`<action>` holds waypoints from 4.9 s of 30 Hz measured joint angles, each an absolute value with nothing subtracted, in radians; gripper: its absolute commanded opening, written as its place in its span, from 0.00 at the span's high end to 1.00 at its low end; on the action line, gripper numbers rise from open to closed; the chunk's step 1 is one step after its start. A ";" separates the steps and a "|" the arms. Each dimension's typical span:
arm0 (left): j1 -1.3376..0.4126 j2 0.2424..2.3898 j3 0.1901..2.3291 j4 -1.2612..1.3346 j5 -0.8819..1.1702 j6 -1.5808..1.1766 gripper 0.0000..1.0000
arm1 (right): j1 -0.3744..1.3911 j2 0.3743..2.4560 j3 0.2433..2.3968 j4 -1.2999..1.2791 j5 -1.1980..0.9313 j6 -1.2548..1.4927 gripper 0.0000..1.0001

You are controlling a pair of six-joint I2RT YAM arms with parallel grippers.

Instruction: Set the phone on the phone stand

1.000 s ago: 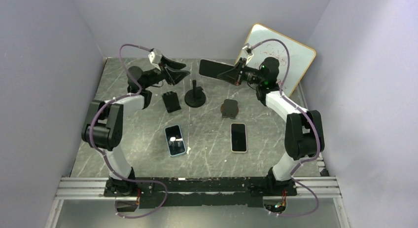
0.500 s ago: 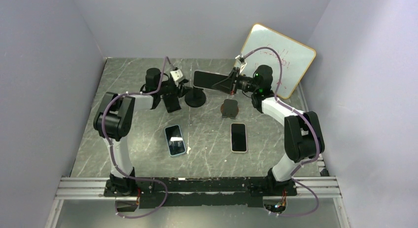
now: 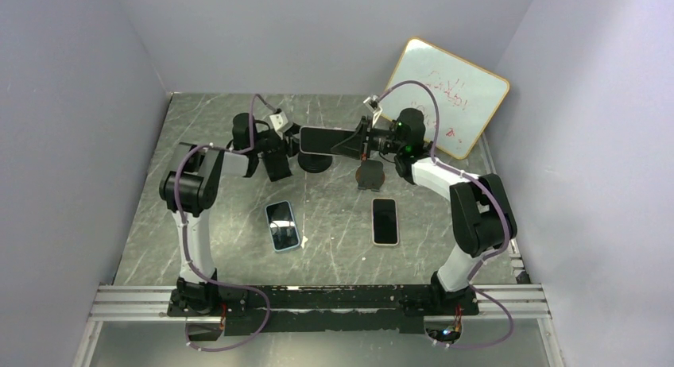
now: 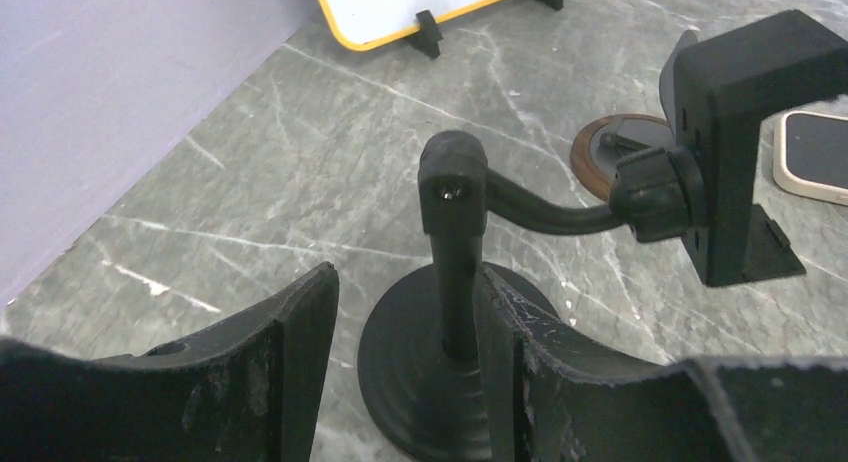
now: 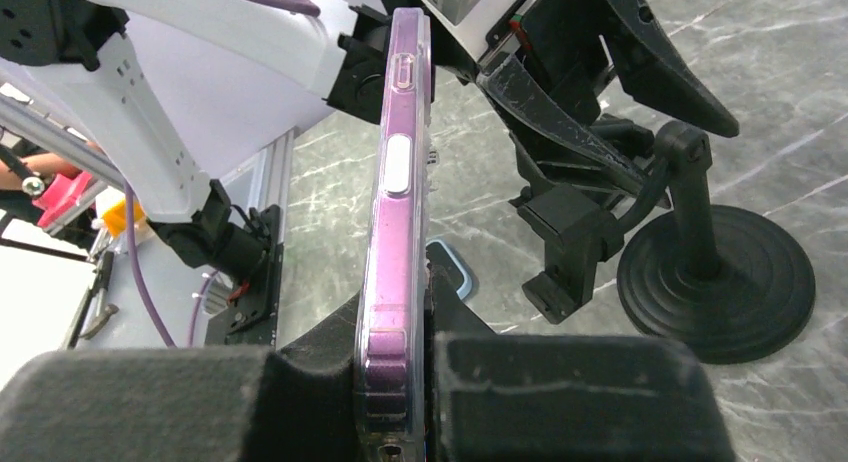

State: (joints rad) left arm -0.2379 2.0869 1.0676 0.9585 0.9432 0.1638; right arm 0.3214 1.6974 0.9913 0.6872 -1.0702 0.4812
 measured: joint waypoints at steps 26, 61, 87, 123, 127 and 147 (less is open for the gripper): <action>-0.334 2.384 1.663 0.503 1.154 0.299 0.95 | 0.311 1.762 0.873 0.867 -0.997 0.397 1.00; -0.273 2.702 1.882 1.530 1.418 -0.960 0.95 | 0.345 2.000 1.011 1.265 -0.922 0.315 1.00; -0.265 2.695 1.856 1.531 1.433 -0.910 0.95 | 0.434 2.029 1.007 1.044 -0.834 0.111 1.00; -0.212 2.486 1.582 1.106 1.276 -0.210 0.95 | 0.500 2.108 1.264 0.485 -0.727 -0.016 1.00; -0.210 2.447 1.561 0.984 1.257 -0.087 0.95 | 0.496 2.115 1.275 0.479 -0.741 -0.008 1.00; -0.210 2.516 1.525 1.364 1.188 -0.371 0.95 | 0.434 2.161 1.330 0.537 -0.953 0.205 0.85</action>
State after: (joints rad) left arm -0.2096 2.5156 1.5249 1.3643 1.1885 -0.3706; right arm 0.4335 2.1612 1.3304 0.5365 -0.9535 0.2050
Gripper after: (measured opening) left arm 0.248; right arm 0.114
